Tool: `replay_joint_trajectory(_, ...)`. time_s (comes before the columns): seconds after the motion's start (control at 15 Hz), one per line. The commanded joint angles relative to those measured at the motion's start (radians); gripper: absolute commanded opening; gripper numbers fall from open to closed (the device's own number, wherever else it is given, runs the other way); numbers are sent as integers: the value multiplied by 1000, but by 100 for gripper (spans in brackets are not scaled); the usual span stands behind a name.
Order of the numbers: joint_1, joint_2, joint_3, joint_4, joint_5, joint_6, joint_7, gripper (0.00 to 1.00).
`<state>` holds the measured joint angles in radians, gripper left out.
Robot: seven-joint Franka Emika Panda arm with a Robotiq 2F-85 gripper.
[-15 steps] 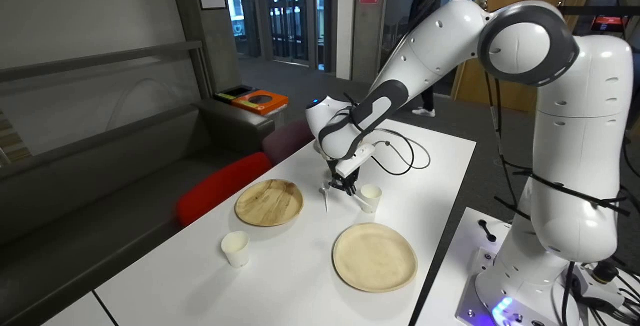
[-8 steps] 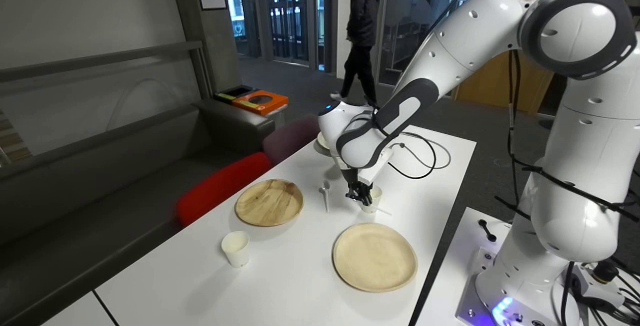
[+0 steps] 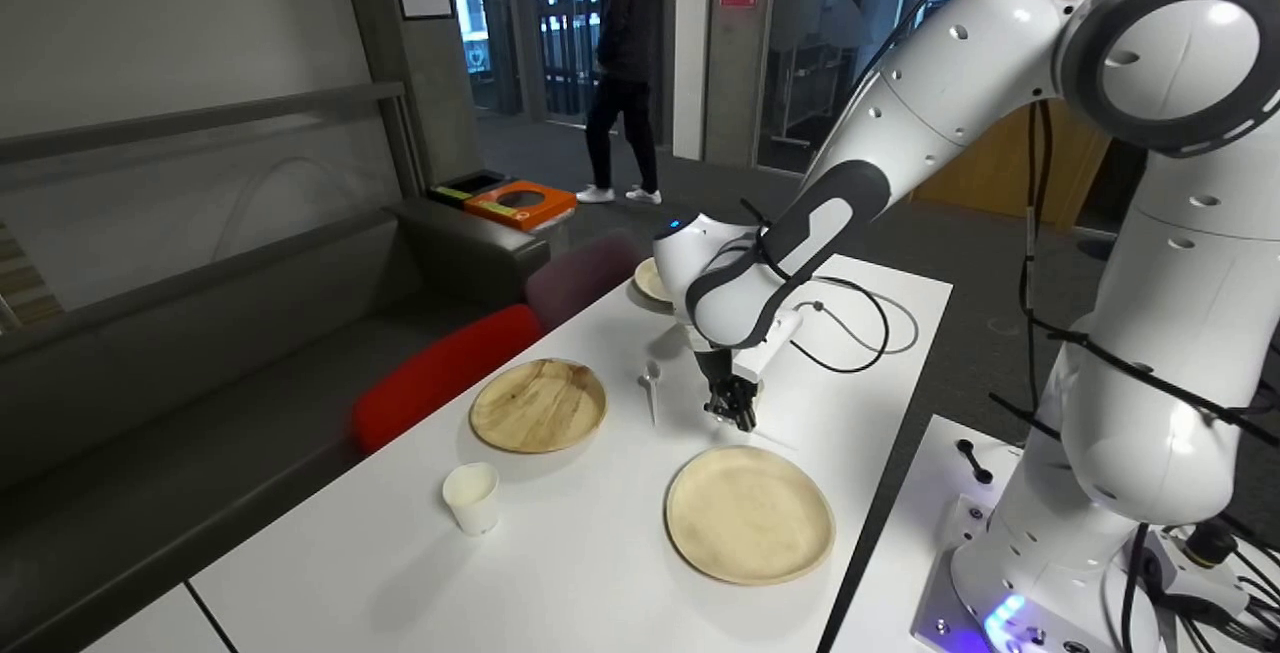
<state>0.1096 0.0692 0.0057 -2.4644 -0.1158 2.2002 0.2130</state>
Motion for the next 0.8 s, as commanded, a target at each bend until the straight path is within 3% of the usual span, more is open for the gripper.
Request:
replay_joint_trajectory(0.0, -16, 9, 29, -50, 122, 104, -25, 2)
replay_joint_trajectory(0.33, -3, 58, 77, -135, 276, 256, -30, 2)
replay_joint_trajectory(0.73, -21, 107, 69, -226, 279, 370, -34, 2)
